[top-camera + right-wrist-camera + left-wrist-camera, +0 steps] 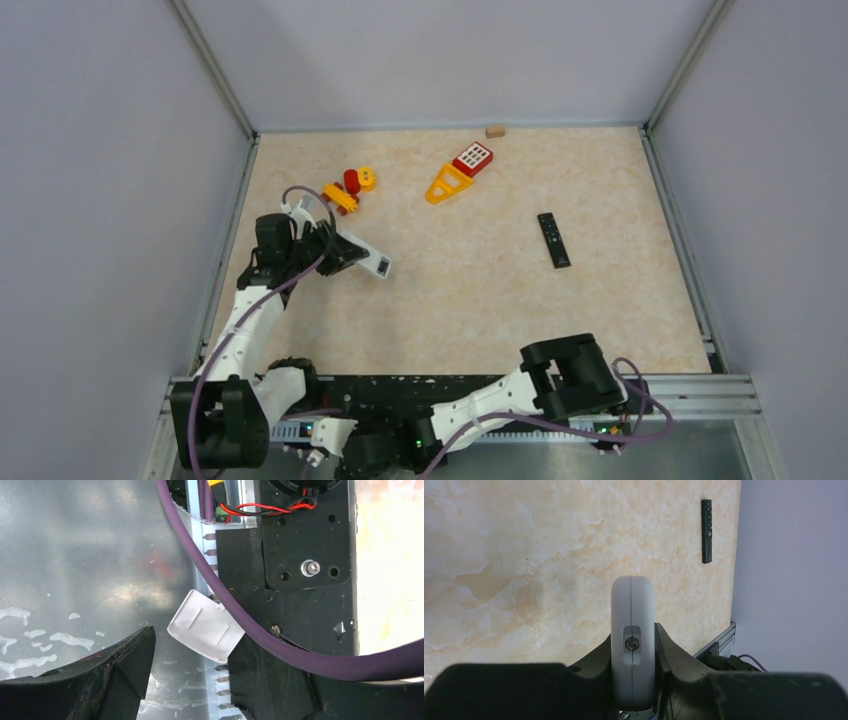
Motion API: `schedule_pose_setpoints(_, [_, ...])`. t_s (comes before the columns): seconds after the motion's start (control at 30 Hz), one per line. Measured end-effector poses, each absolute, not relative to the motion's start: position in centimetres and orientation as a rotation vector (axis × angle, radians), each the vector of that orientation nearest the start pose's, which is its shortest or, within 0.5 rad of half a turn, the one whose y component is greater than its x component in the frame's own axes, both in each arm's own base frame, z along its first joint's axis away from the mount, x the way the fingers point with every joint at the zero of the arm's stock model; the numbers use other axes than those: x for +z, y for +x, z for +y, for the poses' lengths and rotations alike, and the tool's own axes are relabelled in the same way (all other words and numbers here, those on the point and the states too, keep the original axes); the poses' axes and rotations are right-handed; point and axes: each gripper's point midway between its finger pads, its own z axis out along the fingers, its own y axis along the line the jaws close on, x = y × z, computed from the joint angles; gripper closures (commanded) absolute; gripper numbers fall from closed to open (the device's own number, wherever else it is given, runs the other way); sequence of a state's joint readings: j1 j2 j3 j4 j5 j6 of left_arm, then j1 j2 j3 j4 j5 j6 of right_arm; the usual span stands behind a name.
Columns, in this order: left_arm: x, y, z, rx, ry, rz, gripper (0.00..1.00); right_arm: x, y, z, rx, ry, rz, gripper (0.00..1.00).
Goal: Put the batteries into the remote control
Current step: Pick up the battery cover at the center of the board.
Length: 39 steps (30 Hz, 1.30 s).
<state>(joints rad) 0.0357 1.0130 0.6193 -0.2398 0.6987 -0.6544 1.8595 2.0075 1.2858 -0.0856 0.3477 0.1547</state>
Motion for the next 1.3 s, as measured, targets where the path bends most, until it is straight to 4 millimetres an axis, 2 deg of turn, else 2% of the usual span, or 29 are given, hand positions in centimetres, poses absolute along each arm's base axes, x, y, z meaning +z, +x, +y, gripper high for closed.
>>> schedule_pose_setpoints(0.13, [15.9, 27.0, -12.2, -1.108, -0.366, 2.219, 1.00, 3.2, -8.3, 48.8, 0.544, -1.647, 1.732, 0.29])
schedule_pose_setpoints(0.27, [15.9, 27.0, -12.2, -1.108, -0.366, 2.219, 1.00, 3.1, -7.2, 48.6, 0.511, -1.582, 1.784, 0.43])
schedule_pose_setpoints(0.33, [15.9, 27.0, -12.2, -1.107, -0.366, 2.219, 1.00, 3.1, -6.6, 48.6, 0.499, -1.547, 1.808, 0.45])
schedule_pose_setpoints(0.43, [15.9, 27.0, -12.2, -1.106, -0.364, 2.219, 1.00, 3.0, -5.0, 48.3, 0.476, -1.481, 1.848, 0.47])
schedule_pose_setpoints(0.57, [15.9, 27.0, -12.2, -1.105, -0.365, 2.219, 1.00, 3.0, -2.1, 46.7, 0.435, -1.378, 1.927, 0.52])
schedule_pose_setpoints(0.83, [15.9, 27.0, -12.2, -1.105, -0.365, 2.219, 1.00, 3.2, 4.9, 42.0, 0.246, -1.127, 2.067, 0.52])
schedule_pose_setpoints(1.07, [15.9, 27.0, -12.2, -1.105, -0.366, 2.216, 1.00, 4.3, 9.2, 39.4, 0.192, -0.885, 2.184, 0.51])
schedule_pose_setpoints(1.17, [16.3, 27.0, -12.1, -1.096, -0.365, 2.202, 1.00, 4.4, 10.2, 38.7, 0.182, -0.804, 2.229, 0.49])
schedule_pose_setpoints(1.3, [17.1, 27.1, -11.7, -1.058, -0.366, 2.163, 1.00, 3.9, 9.7, 38.5, 0.210, -0.788, 2.289, 0.48])
